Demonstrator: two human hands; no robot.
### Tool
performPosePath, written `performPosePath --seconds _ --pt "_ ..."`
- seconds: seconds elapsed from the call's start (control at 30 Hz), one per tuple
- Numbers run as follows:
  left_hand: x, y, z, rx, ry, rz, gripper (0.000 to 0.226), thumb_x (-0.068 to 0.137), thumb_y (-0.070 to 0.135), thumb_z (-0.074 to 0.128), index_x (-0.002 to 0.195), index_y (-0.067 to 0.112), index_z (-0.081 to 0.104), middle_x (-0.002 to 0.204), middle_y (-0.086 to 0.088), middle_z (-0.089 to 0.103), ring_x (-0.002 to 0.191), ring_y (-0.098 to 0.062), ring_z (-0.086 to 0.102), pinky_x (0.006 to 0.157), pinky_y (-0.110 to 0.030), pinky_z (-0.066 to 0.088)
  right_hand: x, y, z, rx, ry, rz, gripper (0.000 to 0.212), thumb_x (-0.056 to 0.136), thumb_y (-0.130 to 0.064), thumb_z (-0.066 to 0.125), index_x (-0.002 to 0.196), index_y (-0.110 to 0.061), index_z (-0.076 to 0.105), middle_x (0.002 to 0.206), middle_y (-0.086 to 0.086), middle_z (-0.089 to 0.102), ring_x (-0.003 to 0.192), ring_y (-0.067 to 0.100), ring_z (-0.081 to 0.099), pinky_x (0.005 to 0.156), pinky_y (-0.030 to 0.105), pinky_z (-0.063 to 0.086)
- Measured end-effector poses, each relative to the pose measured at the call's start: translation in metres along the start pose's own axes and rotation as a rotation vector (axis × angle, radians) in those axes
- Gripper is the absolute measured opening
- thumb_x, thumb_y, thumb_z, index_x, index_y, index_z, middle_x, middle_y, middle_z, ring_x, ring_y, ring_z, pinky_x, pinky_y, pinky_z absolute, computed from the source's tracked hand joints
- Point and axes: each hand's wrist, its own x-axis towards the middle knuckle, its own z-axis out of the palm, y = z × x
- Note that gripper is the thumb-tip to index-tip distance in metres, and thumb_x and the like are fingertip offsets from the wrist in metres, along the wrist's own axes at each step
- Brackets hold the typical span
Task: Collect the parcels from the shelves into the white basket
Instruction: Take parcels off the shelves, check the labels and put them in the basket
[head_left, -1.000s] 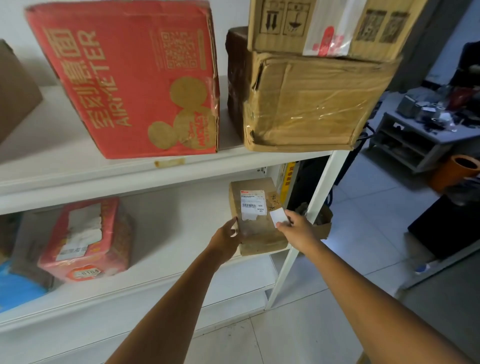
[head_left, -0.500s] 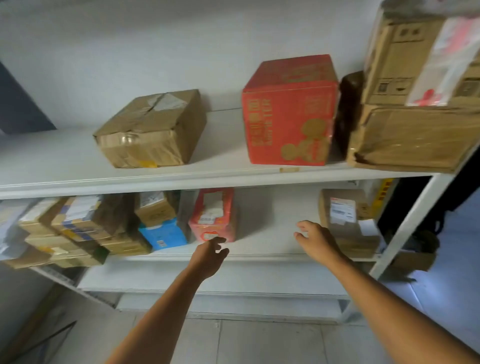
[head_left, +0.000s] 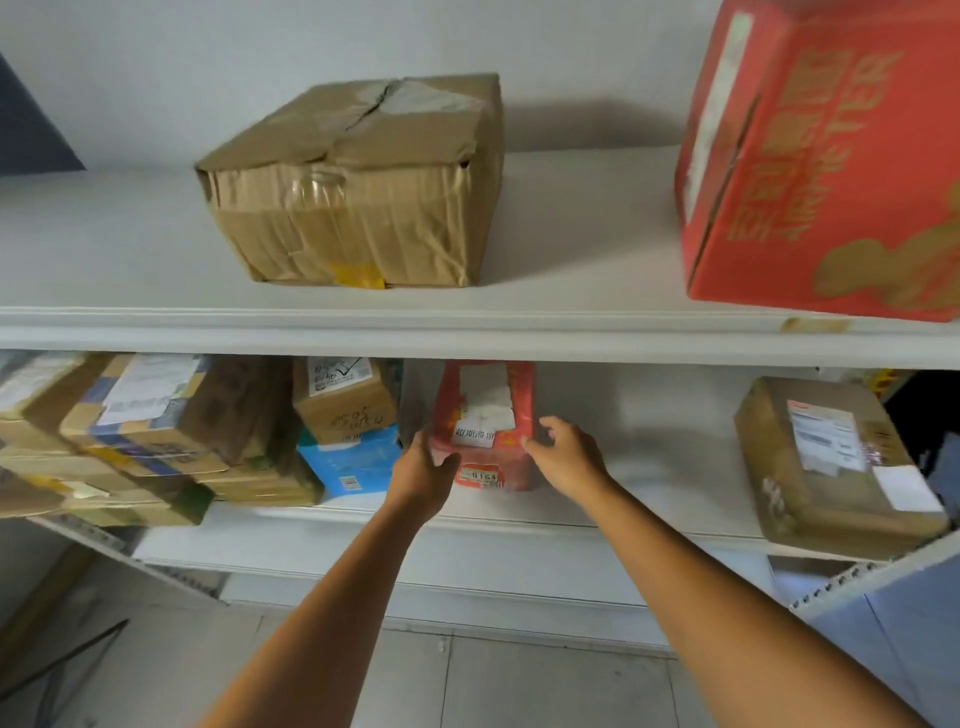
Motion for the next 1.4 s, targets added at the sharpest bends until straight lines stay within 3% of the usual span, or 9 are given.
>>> performPosePath --seconds 0.1,0.2,0.3,0.5,0.67,0.8,1.0,1.17,1.4 --pt "0.025 -0.003 0.008 -0.121 -0.02 -0.011 0.036 0.094 0.035 0.053 0.123 0.013 0.051 0.11 -0.01 0.065 0.092 -0.028 0.062 0.077 -0.037 0.052 0.017 -0.003 0.017 0.08 0.024 0.019 0.047 0.088 -0.042 0.061 0.128 -0.018 0.056 0.126 0.004 0.062 0.116 0.028 0.057 0.093 0.032 0.046" --pt "0.044 -0.005 0.012 -0.243 -0.068 -0.01 0.032 0.095 0.034 0.054 0.12 0.014 0.055 0.104 -0.008 0.068 0.092 -0.027 0.065 0.084 -0.043 0.055 0.029 -0.002 0.03 0.212 0.018 0.015 0.035 0.088 -0.038 0.064 0.118 -0.02 0.06 0.11 0.0 0.068 0.104 0.025 0.063 0.091 0.036 0.05" --pt "0.051 -0.009 0.015 -0.464 -0.148 -0.02 0.031 0.093 0.027 0.059 0.121 0.015 0.054 0.103 -0.005 0.069 0.096 -0.025 0.067 0.088 -0.042 0.055 0.034 0.002 0.037 0.366 0.003 0.028 0.045 0.089 -0.032 0.065 0.13 -0.018 0.055 0.116 0.002 0.067 0.106 0.023 0.063 0.096 0.041 0.05" --pt "0.038 -0.011 0.016 -0.654 -0.124 -0.028 0.028 0.089 0.015 0.065 0.115 0.021 0.054 0.105 -0.001 0.068 0.096 -0.019 0.068 0.078 -0.027 0.056 0.026 0.009 0.041 0.537 0.027 -0.028 0.036 0.09 -0.015 0.064 0.125 -0.022 0.061 0.109 -0.003 0.071 0.1 0.016 0.067 0.094 0.038 0.053" --pt "-0.005 -0.008 0.016 -0.708 -0.143 -0.043 0.036 0.089 0.012 0.065 0.122 0.019 0.053 0.113 0.0 0.068 0.099 -0.016 0.068 0.087 -0.035 0.056 -0.01 0.022 0.032 0.583 -0.008 -0.063 0.038 0.09 -0.011 0.063 0.127 -0.023 0.061 0.111 -0.007 0.07 0.102 0.011 0.066 0.093 0.033 0.053" --pt "-0.071 0.005 0.013 -0.754 -0.155 -0.004 0.04 0.088 0.015 0.066 0.126 0.018 0.055 0.114 0.0 0.069 0.099 -0.016 0.069 0.085 -0.036 0.057 -0.064 0.036 0.013 0.624 -0.082 -0.062 0.04 0.092 -0.008 0.062 0.128 -0.024 0.059 0.116 -0.007 0.069 0.105 0.012 0.066 0.09 0.035 0.055" --pt "-0.185 0.015 0.008 -0.776 0.023 -0.05 0.044 0.087 0.011 0.067 0.129 0.014 0.054 0.115 -0.002 0.069 0.1 -0.019 0.069 0.087 -0.04 0.056 -0.155 0.041 -0.017 0.592 -0.203 -0.165 0.04 0.091 -0.008 0.062 0.127 -0.026 0.059 0.116 -0.008 0.068 0.107 0.012 0.065 0.093 0.037 0.054" --pt "-0.273 0.002 -0.017 -0.835 0.227 -0.066 0.044 0.085 0.004 0.068 0.128 0.012 0.056 0.113 -0.005 0.07 0.099 -0.019 0.069 0.082 -0.03 0.056 -0.213 0.02 -0.016 0.531 -0.357 -0.289 0.044 0.092 -0.009 0.062 0.132 -0.027 0.056 0.116 -0.011 0.068 0.1 0.002 0.066 0.082 0.019 0.055" --pt "-0.36 -0.06 -0.076 -0.937 0.502 -0.17 0.044 0.086 0.004 0.067 0.123 0.026 0.056 0.112 0.004 0.07 0.098 -0.014 0.069 0.075 -0.023 0.056 -0.269 -0.052 0.048 0.456 -0.678 -0.42 0.046 0.093 -0.009 0.061 0.135 -0.025 0.053 0.122 -0.007 0.066 0.109 0.011 0.064 0.093 0.037 0.055"
